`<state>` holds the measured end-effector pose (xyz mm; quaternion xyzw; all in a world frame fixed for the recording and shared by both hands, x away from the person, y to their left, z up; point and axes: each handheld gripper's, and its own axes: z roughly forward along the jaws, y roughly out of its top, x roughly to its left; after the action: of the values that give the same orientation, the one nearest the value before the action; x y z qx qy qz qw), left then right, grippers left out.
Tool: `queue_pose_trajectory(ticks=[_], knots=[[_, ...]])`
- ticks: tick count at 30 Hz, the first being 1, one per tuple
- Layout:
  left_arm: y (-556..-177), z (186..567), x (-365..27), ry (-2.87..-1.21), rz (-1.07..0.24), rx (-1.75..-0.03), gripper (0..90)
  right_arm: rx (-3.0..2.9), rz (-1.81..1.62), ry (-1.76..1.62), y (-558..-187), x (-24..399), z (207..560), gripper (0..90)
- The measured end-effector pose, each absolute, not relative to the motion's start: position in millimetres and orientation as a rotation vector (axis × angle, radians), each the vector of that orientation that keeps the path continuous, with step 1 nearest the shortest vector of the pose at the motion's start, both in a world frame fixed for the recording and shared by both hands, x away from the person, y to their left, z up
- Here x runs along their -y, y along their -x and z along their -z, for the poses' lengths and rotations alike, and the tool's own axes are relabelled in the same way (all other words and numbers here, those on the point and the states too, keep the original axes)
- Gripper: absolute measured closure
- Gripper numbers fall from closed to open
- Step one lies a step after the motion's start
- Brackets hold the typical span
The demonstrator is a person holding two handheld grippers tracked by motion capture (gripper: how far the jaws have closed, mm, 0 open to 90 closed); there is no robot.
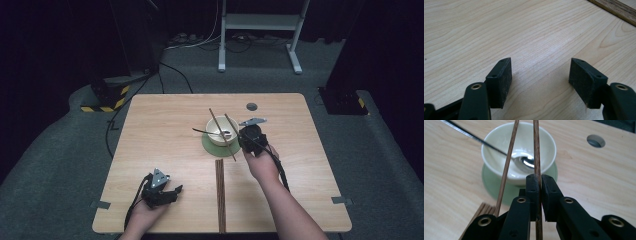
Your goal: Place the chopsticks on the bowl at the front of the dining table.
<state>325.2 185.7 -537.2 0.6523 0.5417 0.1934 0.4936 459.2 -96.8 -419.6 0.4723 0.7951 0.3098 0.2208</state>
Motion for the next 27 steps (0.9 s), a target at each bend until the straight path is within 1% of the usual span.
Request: queue_pose_trajectory(ticks=[1,7,13,21,27], knots=[[-325,537,-185,-1.580,-0.468,-1.314,35.1,-2.193,-0.845,-1.315,-469,90,419,84.1],[-325,537,-185,-1.577,-0.466,-1.310,35.1,-2.198,-0.816,-1.314,-491,74,420,84.1],[-325,537,-185,-1.585,-0.464,-1.308,35.1,-2.200,-0.825,-1.314,-500,62,420,84.1],[-325,537,-185,-1.574,-0.462,-1.312,35.1,-2.178,-0.821,-1.330,-513,57,419,84.1],[-325,537,-183,-1.551,-0.455,-1.324,35.1,-2.207,-0.813,-1.362,-527,50,425,84.1]])
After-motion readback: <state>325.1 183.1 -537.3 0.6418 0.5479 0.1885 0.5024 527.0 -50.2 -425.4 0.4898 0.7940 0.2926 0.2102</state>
